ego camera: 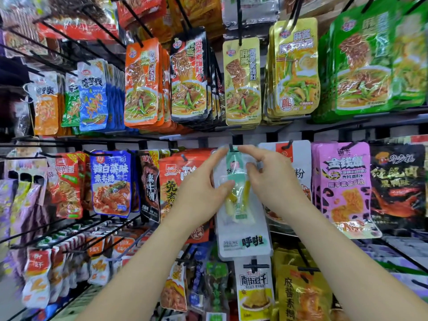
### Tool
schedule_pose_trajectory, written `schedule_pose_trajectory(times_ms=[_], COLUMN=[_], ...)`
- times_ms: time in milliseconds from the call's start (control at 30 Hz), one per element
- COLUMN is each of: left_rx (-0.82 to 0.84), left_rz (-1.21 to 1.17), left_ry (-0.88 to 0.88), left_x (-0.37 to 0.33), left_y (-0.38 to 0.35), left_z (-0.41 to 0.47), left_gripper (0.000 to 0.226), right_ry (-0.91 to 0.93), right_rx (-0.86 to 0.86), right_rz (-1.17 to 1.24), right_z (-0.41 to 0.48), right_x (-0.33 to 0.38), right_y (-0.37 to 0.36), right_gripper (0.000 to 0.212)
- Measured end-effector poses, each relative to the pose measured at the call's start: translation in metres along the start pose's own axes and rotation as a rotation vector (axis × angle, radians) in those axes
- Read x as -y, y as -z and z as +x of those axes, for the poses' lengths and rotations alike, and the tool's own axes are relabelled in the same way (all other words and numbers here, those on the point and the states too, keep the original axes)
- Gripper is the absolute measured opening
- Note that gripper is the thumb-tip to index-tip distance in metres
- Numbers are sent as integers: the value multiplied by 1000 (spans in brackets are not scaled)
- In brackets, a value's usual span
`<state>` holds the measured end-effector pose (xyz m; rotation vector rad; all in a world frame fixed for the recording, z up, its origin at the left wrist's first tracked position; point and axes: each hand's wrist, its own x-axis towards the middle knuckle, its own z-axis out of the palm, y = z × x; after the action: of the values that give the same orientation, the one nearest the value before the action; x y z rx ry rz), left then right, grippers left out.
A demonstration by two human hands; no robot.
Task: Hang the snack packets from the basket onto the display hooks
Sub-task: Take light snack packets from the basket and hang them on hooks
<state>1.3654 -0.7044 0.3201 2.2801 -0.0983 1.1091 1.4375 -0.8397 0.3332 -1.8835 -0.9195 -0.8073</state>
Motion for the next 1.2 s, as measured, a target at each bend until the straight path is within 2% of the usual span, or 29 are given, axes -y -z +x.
schedule_pose_trajectory(times_ms=[233,367,533,633,800,867,1000,1100,1200], left_rx=[130,155,186,168,-128,-149,-27,59,-20], left_rz=[318,480,670,806,1037,1047,1000,700,431], left_ry=[102,97,74,67,-392,-460,-426,-379,-372], left_x=[10,5,7,3,18,31,37,35,29], left_y=[-4,-11,-30,-33,-35,-36,-31,-22,-5], left_z=[-15,-5,3,2,-12,-15,-19,-21,-33], left_gripper=[79,79,75,73,39,32,48,47,34], right_ry=[37,39,-1,-13,-115,-167,-144,-101,-102], right_rx=[58,135,218,161,314,337,312,267,250], right_rz=[-232,-396,-549,-460,89,169,123,42,24], right_z=[2,0,-8,-12,-11,-12,-14,-14,-18], right_x=[-7,-10,-4,-3,-9,-15,-22,-25,-24], right_y=[-12,-13,-1,5,-6,-11,-19,-21,-19], right_gripper=[54,60,52,44,39,39,45,47,46])
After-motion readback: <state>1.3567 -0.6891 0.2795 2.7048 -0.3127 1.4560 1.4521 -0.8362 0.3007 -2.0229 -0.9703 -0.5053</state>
